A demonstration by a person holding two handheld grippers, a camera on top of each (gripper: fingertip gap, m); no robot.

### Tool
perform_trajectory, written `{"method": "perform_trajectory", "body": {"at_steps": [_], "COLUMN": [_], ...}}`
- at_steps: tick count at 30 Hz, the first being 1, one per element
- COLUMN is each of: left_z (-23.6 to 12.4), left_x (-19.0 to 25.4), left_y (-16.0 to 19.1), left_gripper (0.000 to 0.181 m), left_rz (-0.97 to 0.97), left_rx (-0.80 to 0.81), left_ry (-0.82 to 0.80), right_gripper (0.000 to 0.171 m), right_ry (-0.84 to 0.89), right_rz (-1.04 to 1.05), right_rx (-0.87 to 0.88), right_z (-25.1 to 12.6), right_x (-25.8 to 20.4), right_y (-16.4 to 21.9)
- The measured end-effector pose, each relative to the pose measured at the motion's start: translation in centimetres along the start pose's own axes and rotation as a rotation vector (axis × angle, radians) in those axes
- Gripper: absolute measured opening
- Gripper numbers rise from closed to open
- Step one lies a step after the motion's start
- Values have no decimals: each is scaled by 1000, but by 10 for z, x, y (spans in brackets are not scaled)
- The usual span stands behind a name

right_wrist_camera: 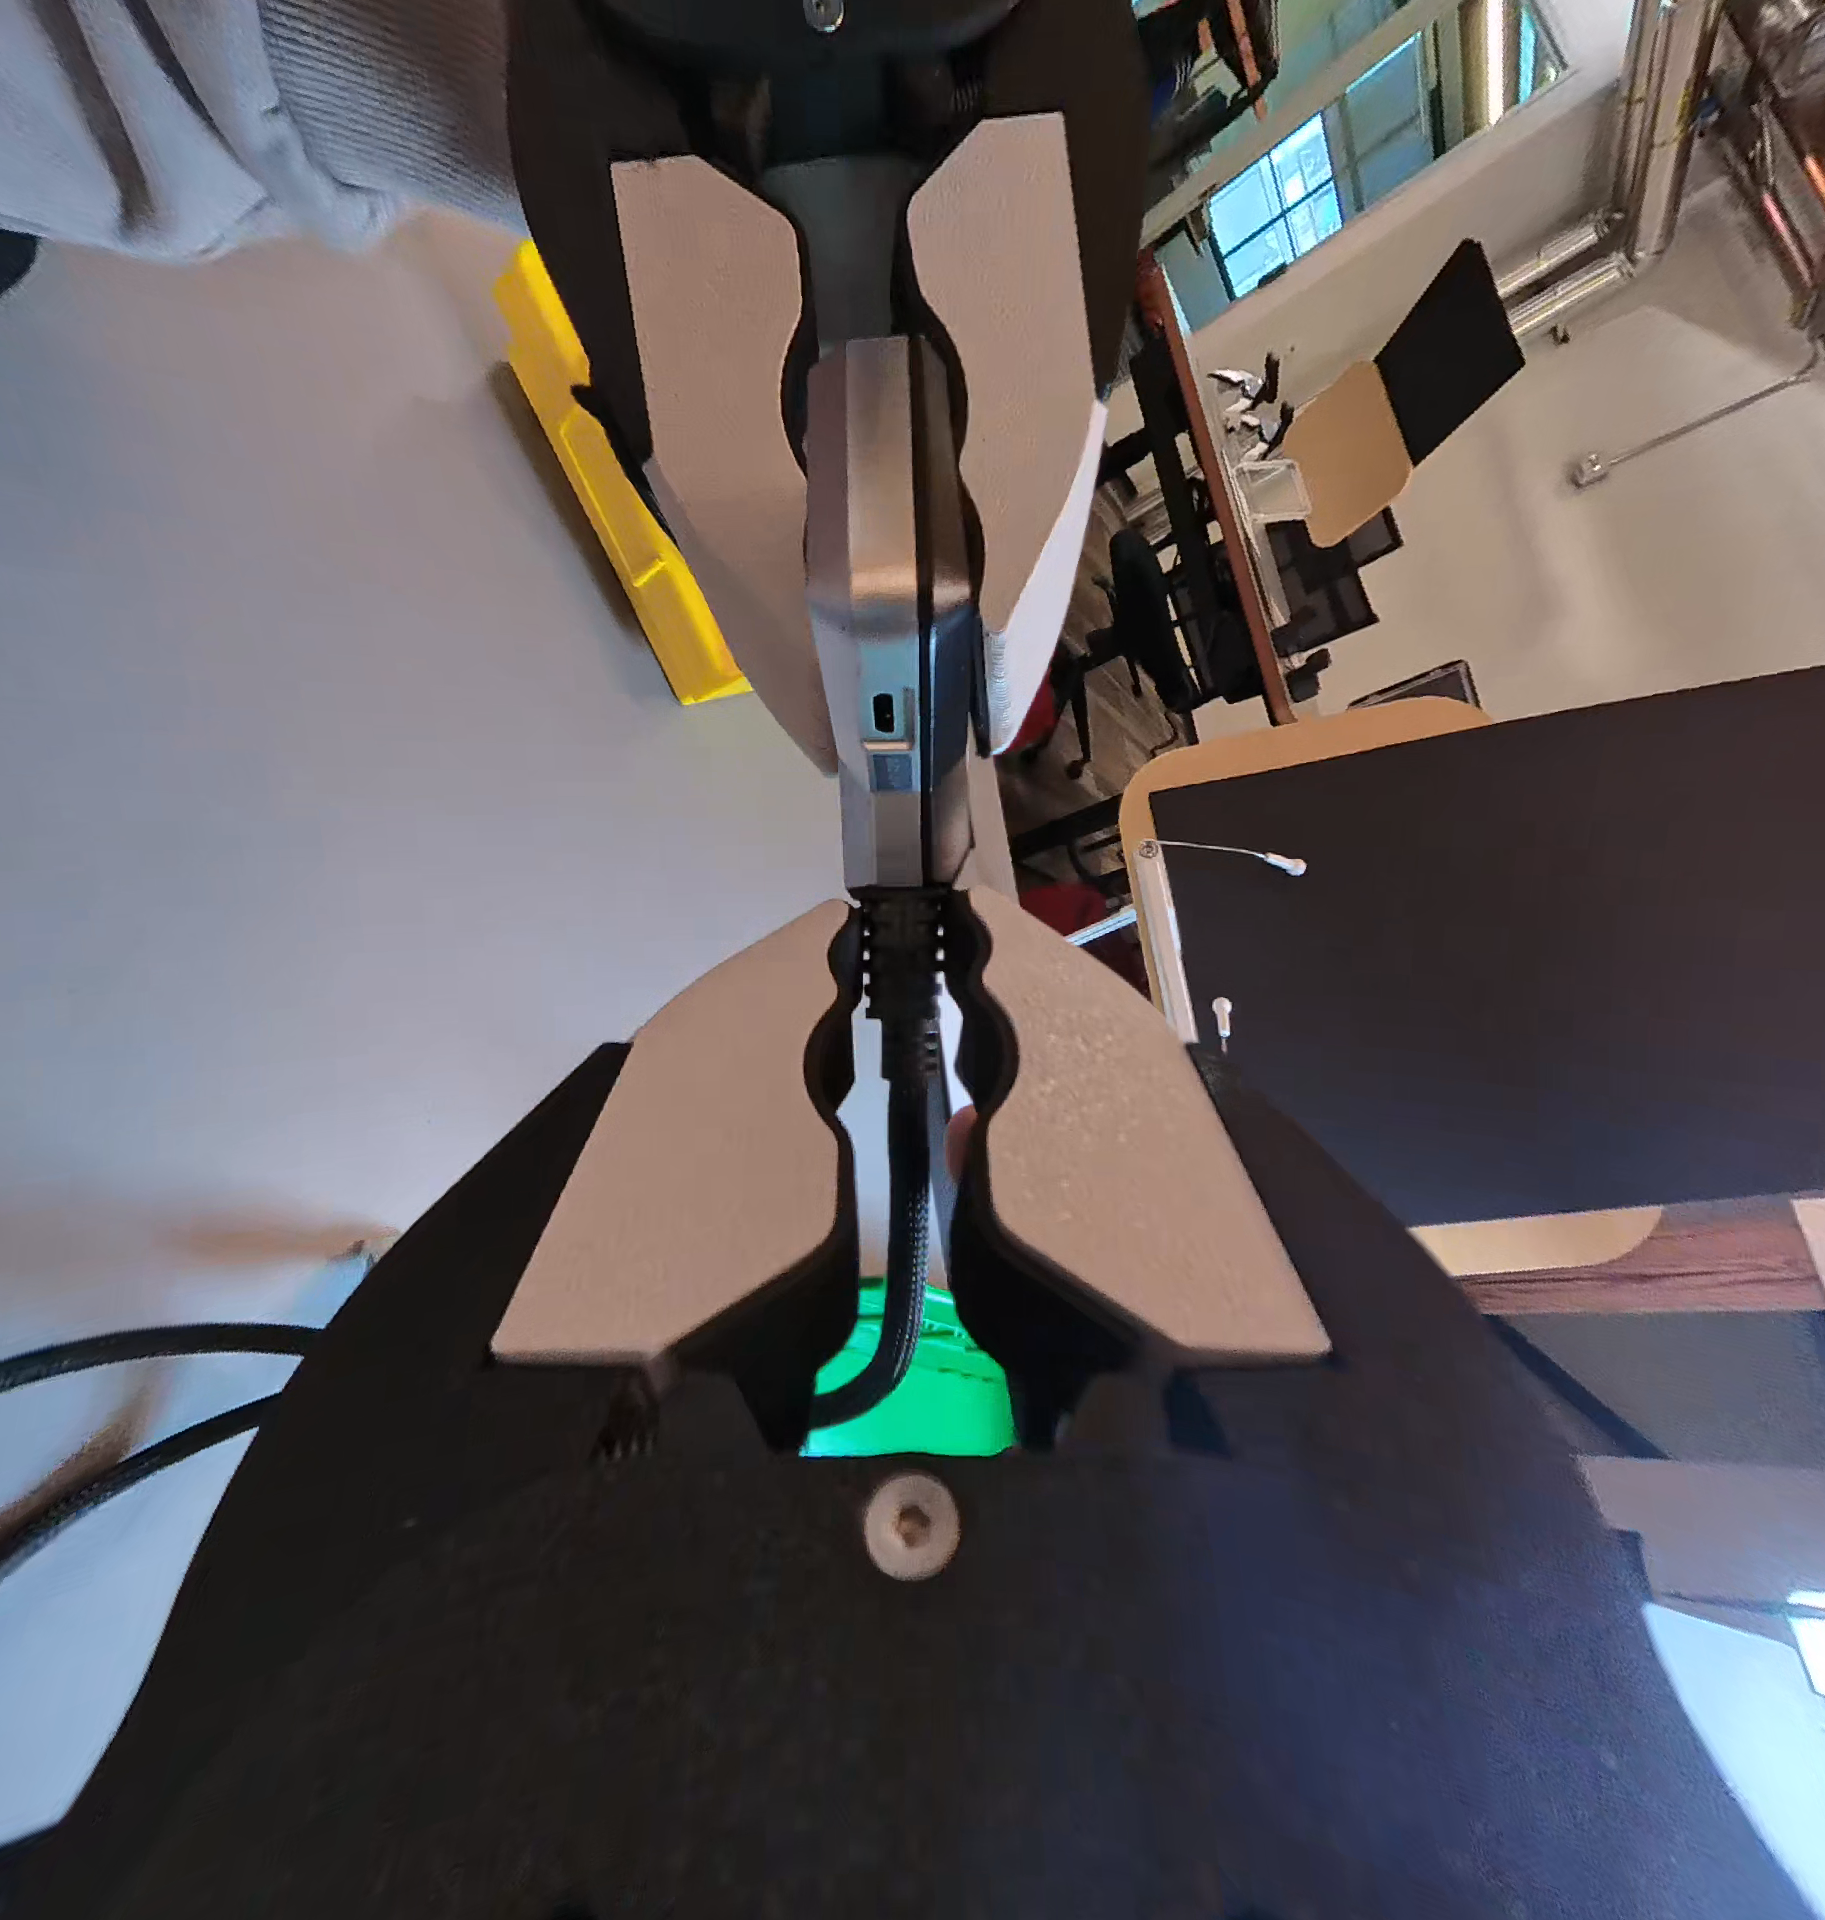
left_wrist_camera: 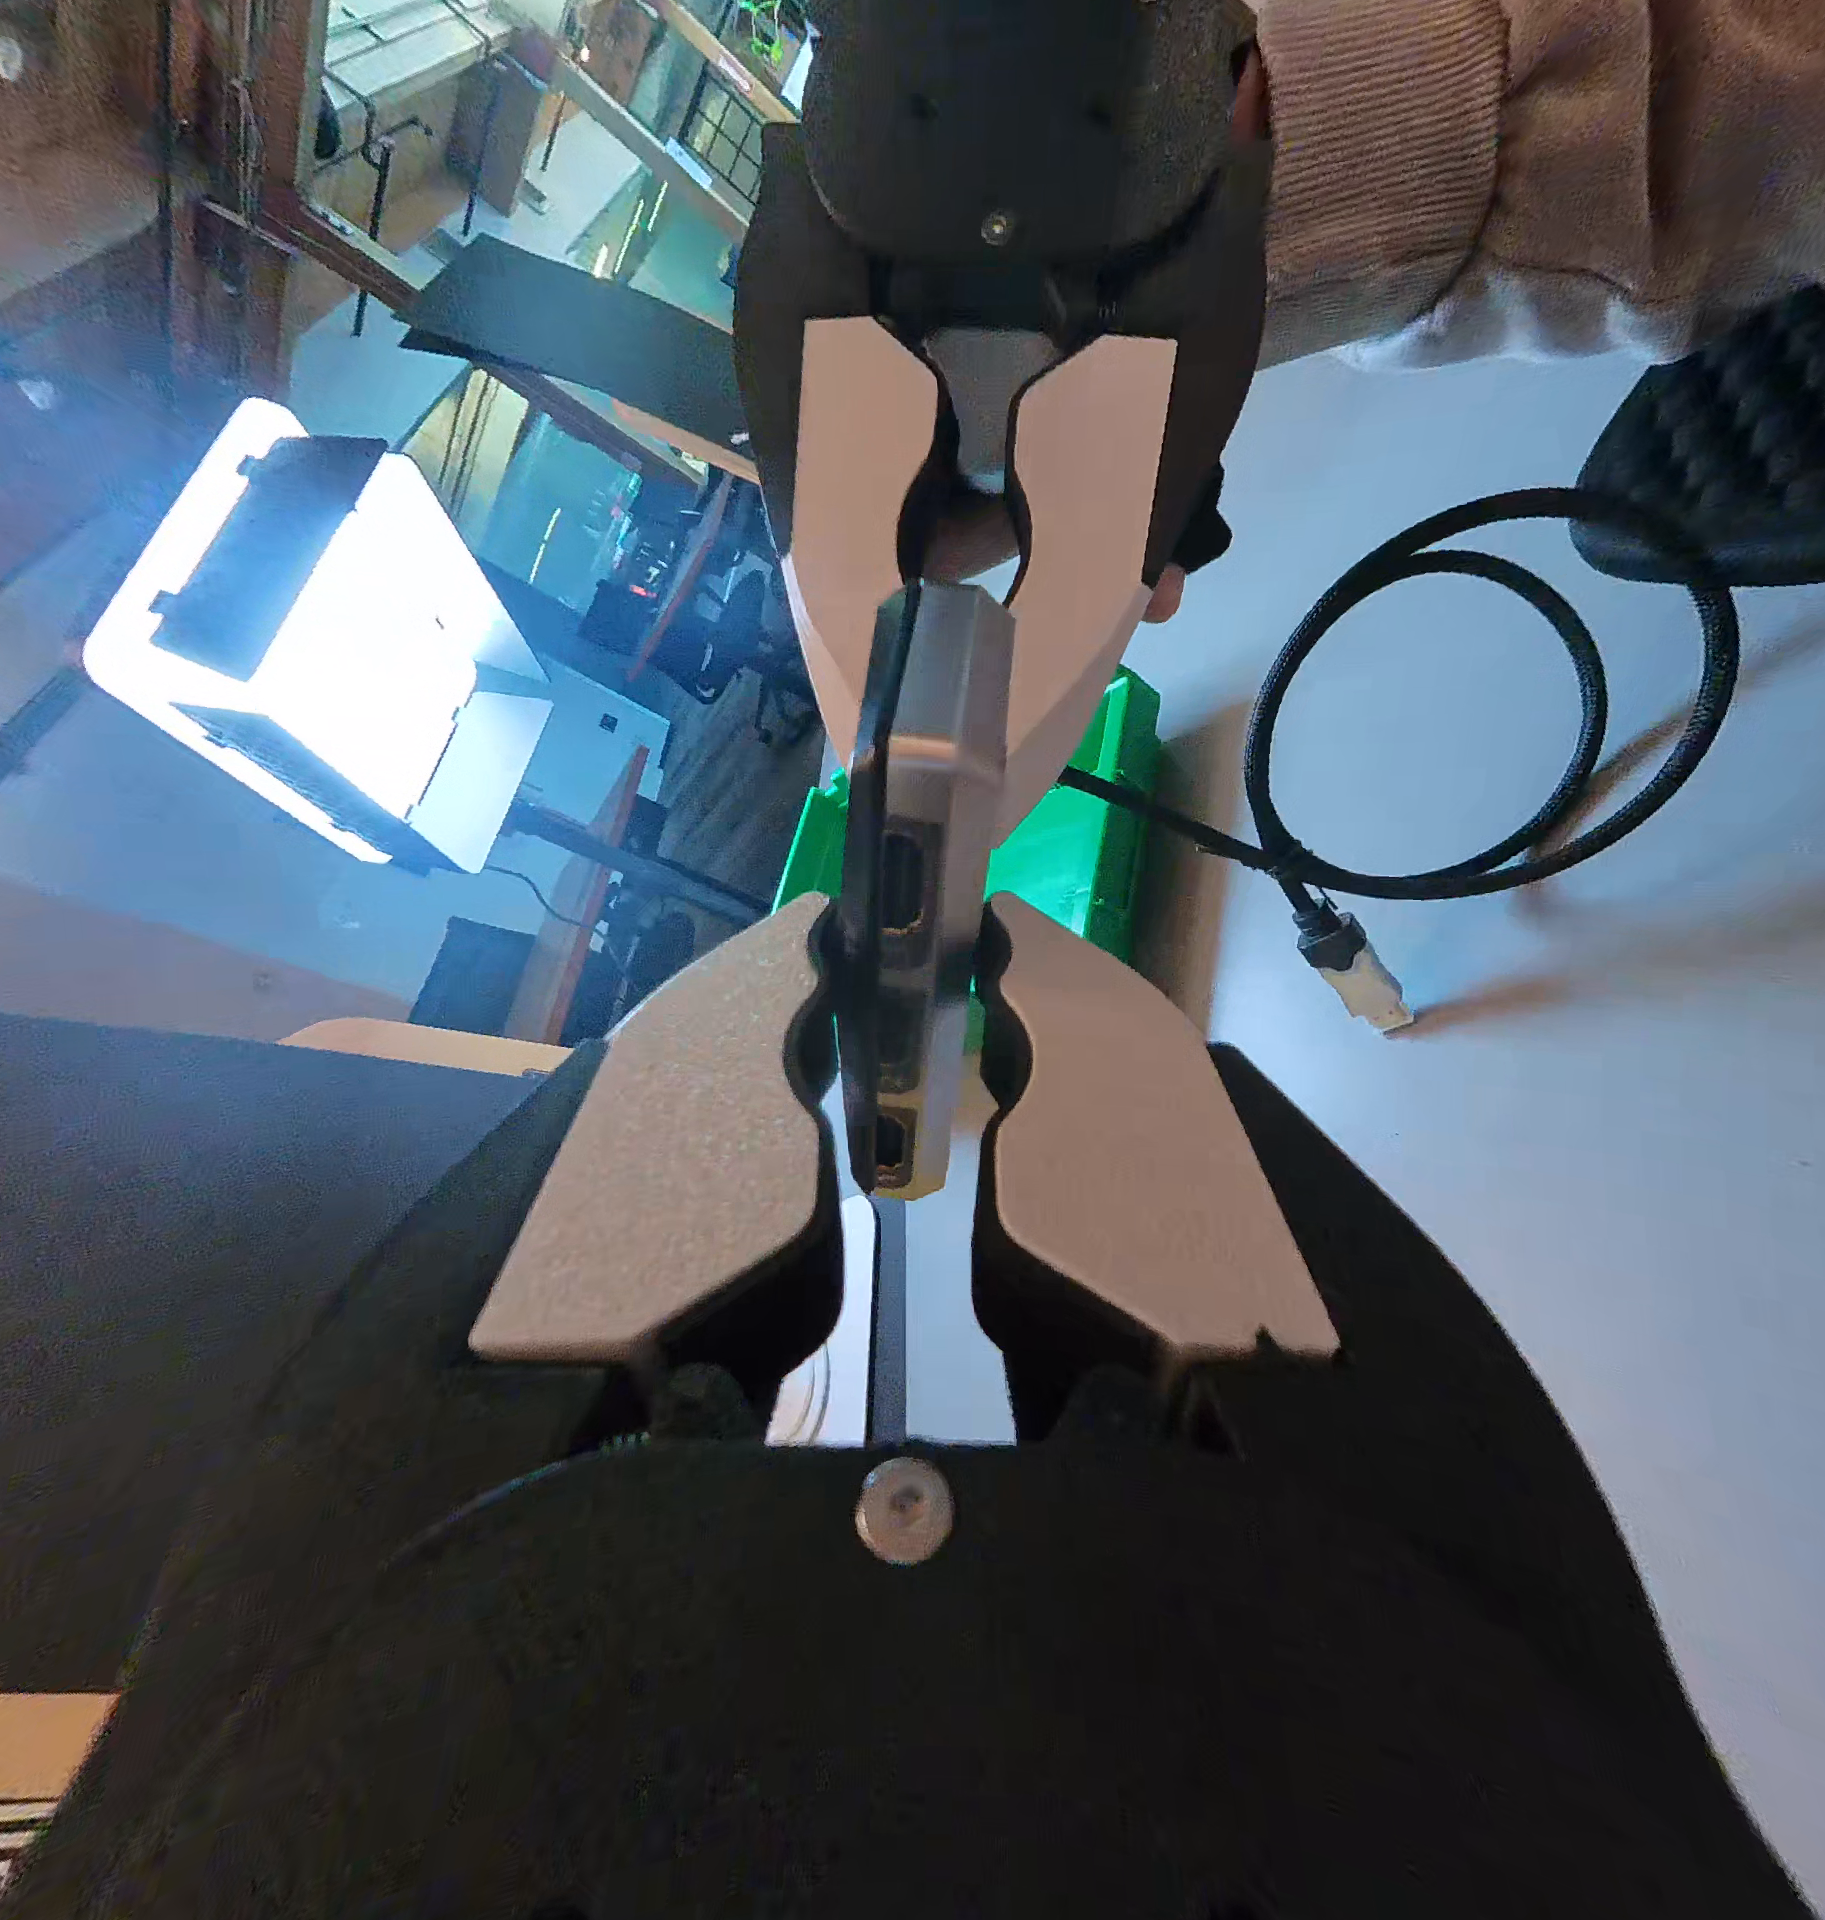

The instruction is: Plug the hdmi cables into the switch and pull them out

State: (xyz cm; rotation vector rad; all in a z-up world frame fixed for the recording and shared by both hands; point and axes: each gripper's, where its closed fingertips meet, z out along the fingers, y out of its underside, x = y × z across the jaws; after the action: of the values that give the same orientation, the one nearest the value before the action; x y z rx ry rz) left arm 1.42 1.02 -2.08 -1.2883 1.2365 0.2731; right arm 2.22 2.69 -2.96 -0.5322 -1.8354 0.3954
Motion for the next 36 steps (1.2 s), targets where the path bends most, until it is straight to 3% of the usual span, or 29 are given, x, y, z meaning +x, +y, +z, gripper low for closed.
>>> {"method": "perform_trajectory", "body": {"at_steps": [7, 13, 15, 17, 20, 25, 28, 30, 33, 36], "left_z": [-5, -9, -7, -5, -5, 6, 14, 23, 31, 22], "left_x": [4, 9, 13, 15, 12, 9, 14, 19, 32, 29], "left_y": [-19, -40, -45, -48, -38, 15, 16, 13, 14, 6], "left_gripper": [23, 22, 22, 22, 22, 22, 29, 32, 23, 23], "left_rz": [-65, -98, -94, -90, -101, 56, 83, 57, 42, -14], "left_rx": [165, 282, 299, 307, 249, -124, -192, -184, -136, 9], "left_ry": [41, 78, 90, 98, 98, 30, 31, 45, 103, 120], "right_gripper": [19, 34, 34, 23, 23, 23, 23, 23, 23, 23], "right_ry": [3, -40, -45, -29, -43, -21, -51, -86, -123, -165], "right_rz": [-8, 7, 2, -25, 4, -22, 6, 10, 1, 53], "right_rx": [68, 142, 161, 163, 111, -259, -403, -395, -359, -139], "right_z": [-1, -2, 2, 5, 8, 13, 15, 19, 19, 15], "right_x": [-2, -10, -14, -15, -13, -10, -18, -26, -31, -29], "right_y": [-9, -21, -26, -27, -21, 31, 49, 46, 44, 24]}}
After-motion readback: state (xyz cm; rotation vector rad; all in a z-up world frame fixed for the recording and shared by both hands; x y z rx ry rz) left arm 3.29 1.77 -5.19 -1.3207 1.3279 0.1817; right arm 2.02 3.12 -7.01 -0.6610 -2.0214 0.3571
